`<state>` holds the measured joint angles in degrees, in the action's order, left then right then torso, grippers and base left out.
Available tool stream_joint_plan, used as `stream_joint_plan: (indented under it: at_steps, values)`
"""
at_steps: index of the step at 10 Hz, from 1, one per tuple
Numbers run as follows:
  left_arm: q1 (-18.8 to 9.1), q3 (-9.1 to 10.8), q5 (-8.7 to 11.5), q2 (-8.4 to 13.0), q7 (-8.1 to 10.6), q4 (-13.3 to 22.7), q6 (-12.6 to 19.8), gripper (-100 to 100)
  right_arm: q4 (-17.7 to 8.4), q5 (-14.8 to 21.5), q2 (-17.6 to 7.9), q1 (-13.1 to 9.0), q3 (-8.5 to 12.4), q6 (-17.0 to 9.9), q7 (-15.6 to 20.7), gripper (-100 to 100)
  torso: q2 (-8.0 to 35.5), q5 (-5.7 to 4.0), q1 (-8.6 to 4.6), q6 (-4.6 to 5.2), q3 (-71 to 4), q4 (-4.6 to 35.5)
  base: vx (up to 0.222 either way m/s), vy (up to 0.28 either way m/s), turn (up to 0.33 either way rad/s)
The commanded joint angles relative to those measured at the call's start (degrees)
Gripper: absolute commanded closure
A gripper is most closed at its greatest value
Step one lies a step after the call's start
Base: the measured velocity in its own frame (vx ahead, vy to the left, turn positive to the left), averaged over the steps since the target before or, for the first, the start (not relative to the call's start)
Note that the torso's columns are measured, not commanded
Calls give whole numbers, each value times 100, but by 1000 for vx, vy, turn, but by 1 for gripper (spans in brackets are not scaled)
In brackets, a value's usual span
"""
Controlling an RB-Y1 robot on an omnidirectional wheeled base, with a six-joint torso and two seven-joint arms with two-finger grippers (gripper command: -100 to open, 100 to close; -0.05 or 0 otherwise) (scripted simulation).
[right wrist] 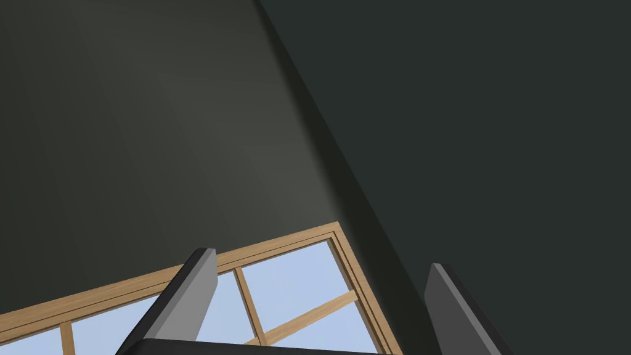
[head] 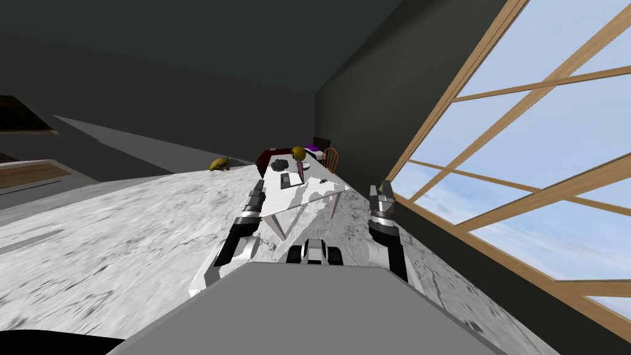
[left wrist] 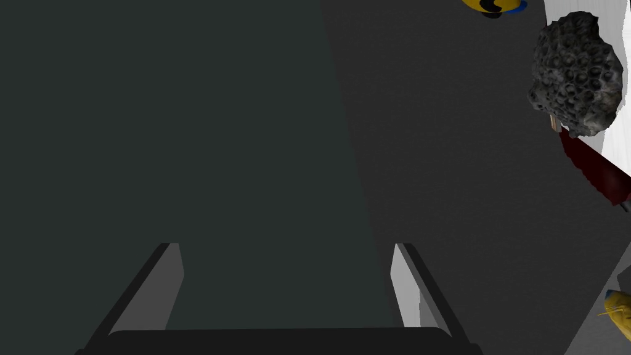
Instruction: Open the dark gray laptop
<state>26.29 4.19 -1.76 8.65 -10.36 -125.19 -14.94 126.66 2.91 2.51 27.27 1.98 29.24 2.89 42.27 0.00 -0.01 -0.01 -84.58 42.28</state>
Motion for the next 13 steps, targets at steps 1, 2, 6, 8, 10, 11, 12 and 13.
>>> stream_joint_plan:
  at_steps: [1,2,6,8,10,11,12,13]
  values:
    - [-153,288,-115,29,-99,30,386,-100,0,0,0,0,0,0,0,0,6,1,3,2,3,2,63,-83,-142]
    - [-210,402,-161,27,-137,56,516,-100,0,0,0,0,0,0,0,0,8,2,8,1,5,3,59,-71,-113]
    - [-447,873,-349,-14,-294,171,1055,-100,0,0,0,0,0,0,0,0,-8,-2,-7,1,-4,-2,88,-95,-135]
    - [-573,1118,-447,-38,-375,245,1338,-100,0,0,0,0,0,0,0,0,6,0,0,2,4,2,79,-99,-153]
    - [-705,1369,-547,-61,-457,334,1629,-100,0,0,0,0,0,0,0,0,2,1,2,1,2,1,91,-93,-146]
    - [-773,1496,-598,-74,-498,385,1777,-100,0,0,0,0,0,0,0,0,0,1,4,1,0,0,93,-93,-153]
    - [-842,1624,-649,-85,-539,439,1927,-100,0,0,0,0,0,0,0,0,0,0,0,1,0,0,103,-86,-154]
    - [-912,1752,-701,-96,-581,496,2077,-100,0,0,0,0,0,0,0,0,-1,1,2,1,-1,0,98,-85,-144]
